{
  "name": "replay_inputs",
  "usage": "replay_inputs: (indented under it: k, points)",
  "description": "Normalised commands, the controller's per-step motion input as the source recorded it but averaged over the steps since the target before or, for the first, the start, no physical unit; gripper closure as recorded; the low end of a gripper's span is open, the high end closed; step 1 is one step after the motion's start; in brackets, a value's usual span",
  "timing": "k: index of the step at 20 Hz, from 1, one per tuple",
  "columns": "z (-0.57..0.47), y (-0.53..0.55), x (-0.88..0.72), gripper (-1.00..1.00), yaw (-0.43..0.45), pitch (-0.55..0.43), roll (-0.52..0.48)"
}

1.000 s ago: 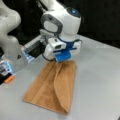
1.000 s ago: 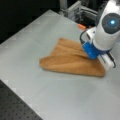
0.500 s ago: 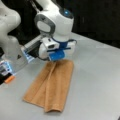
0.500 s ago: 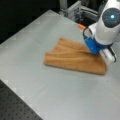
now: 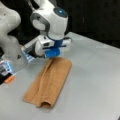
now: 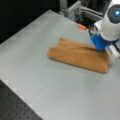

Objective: Folding a towel twice

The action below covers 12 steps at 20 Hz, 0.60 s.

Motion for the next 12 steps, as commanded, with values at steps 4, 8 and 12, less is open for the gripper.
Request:
replay_inputs:
  k: [4,8,12]
  points:
    - [-0.21,0.14,-0.34,1.0,-0.07,-0.193,0.13]
    - [-0.27,0.12,-0.26,1.0,-0.072,-0.249,0.151]
    - [-0.34,0.02,-0.08,1.0,-0.044,-0.324,0.154]
